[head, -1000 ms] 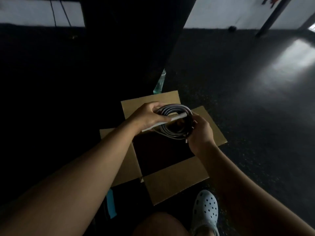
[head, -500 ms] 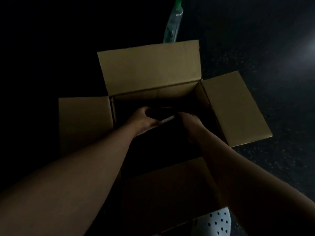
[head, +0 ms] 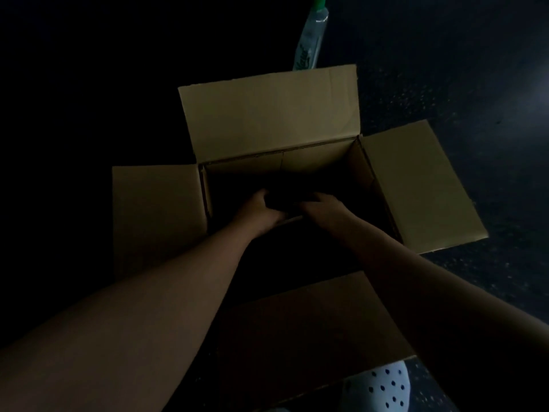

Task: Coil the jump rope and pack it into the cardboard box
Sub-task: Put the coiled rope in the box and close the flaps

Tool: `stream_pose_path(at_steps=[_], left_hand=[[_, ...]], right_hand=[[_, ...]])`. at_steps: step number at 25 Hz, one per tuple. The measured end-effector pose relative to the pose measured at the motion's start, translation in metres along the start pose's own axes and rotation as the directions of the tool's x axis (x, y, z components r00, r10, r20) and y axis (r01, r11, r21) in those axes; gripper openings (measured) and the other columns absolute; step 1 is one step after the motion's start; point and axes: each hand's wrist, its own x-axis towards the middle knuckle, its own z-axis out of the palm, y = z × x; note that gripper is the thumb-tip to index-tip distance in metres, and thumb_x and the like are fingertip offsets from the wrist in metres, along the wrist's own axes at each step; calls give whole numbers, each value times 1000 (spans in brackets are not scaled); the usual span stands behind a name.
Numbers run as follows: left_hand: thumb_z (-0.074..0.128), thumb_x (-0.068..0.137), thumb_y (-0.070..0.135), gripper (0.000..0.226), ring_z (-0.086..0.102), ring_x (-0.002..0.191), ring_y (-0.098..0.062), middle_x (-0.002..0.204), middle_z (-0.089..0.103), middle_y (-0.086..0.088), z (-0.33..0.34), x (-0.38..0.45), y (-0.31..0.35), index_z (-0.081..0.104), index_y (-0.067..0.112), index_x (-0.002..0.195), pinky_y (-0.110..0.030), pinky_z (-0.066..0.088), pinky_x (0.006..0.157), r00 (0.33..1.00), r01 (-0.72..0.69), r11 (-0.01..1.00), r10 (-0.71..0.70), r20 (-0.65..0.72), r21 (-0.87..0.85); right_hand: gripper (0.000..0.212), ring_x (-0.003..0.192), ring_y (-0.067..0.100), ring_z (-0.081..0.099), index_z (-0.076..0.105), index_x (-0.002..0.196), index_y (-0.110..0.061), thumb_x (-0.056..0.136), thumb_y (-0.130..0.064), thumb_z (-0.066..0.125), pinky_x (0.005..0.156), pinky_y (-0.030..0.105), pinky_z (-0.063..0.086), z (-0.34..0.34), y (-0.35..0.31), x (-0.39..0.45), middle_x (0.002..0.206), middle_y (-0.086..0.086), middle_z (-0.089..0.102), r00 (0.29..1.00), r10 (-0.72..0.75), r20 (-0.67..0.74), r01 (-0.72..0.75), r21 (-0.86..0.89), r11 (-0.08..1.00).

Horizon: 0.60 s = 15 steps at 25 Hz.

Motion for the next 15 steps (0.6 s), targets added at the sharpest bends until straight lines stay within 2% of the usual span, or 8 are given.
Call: stream_pose_path(at_steps=[2, 4, 6, 8, 10, 12, 15], left_hand=[[72, 92, 40, 66, 54, 134, -28, 149, 54, -8, -9, -20, 11, 48, 19, 149, -33, 46, 100, 997, -49, 994, 55, -60, 96], [63, 92, 56, 71, 48, 139, -31, 155, 46, -7, -21, -45, 20, 45, 23, 152, -45, 45, 109, 983, -56, 958, 102, -152, 280], [55, 93, 64, 75, 42, 144, -34, 160, 39, -6, -32, -72, 26, 39, 25, 155, -50, 41, 111, 964, -45, 905, 150, -218, 424], [51, 94, 65, 76, 34, 148, -35, 163, 34, -6, -44, -102, 26, 35, 25, 156, -51, 35, 115, 939, -26, 851, 201, -279, 525], [50, 95, 64, 79, 25, 153, -35, 168, 25, -7, -55, -122, 23, 29, 25, 159, -53, 27, 120, 926, -2, 838, 207, -315, 545], [50, 96, 64, 84, 15, 157, -36, 173, 15, -10, -65, -135, 15, 19, 25, 163, -58, 16, 124, 917, 62, 850, 157, -365, 522], [51, 98, 60, 87, 3, 159, -40, 174, 6, -14, -77, -148, 12, 8, 25, 165, -62, 6, 125, 879, 171, 841, 106, -465, 514]], right_hand=[[51, 123, 27, 63, 65, 140, -21, 95, -45, 68, 107, 41, 51, -8, -14, -21, 136, 6, 67, 998, -63, -21, 62, -56, 997], [56, 127, 30, 62, 59, 145, -24, 98, -53, 57, 106, 42, 50, -20, -29, -46, 141, 9, 64, 990, -136, -45, 123, -214, 969], [60, 133, 34, 57, 52, 150, -26, 99, -58, 50, 107, 44, 48, -34, -38, -75, 148, 12, 58, 975, -211, -66, 170, -381, 909], [61, 140, 36, 49, 46, 154, -29, 101, -59, 46, 112, 50, 43, -50, -40, -105, 155, 11, 49, 960, -274, -63, 192, -567, 801], [62, 143, 36, 44, 41, 157, -31, 102, -59, 43, 113, 51, 39, -71, -35, -132, 158, 9, 45, 947, -312, -78, 176, -688, 704], [59, 139, 38, 45, 43, 154, -31, 102, -58, 44, 109, 51, 39, -91, -28, -144, 153, 10, 48, 935, -335, -115, 131, -765, 630], [53, 144, 42, 38, 51, 146, -32, 100, -59, 47, 112, 55, 35, -119, -15, -144, 155, 12, 44, 921, -342, -187, 65, -791, 608]])
